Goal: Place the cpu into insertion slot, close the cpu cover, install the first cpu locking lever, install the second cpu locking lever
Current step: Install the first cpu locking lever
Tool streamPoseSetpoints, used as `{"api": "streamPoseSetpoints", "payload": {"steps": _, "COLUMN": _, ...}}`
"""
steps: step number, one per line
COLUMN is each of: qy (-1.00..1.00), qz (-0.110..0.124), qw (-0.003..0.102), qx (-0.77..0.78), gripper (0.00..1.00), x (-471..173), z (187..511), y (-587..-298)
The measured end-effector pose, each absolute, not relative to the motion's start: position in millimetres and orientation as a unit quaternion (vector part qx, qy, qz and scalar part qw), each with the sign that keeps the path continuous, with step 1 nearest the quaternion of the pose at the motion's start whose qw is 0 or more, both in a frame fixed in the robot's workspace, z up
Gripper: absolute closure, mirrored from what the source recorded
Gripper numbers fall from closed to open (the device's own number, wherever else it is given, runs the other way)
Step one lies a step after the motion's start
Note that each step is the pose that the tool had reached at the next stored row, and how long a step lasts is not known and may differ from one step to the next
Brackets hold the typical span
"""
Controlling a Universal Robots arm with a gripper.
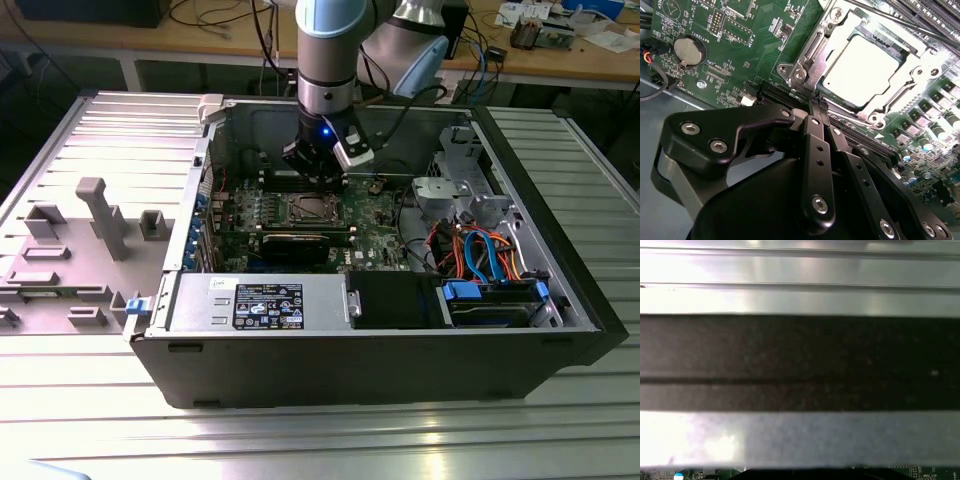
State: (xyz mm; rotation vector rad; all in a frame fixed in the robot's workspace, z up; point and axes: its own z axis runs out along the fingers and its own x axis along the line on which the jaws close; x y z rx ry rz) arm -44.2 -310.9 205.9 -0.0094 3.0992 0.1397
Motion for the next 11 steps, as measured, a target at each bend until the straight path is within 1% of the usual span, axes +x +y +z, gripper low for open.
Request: {"api": "streamPoseSetpoints", "payload": {"steps": 11, "qy": 0.999, "qz": 0.043, "qw": 0.019, "qx": -0.003, "gripper": 0.89, "x": -41.9, "z": 208.3, "y": -307.1}}
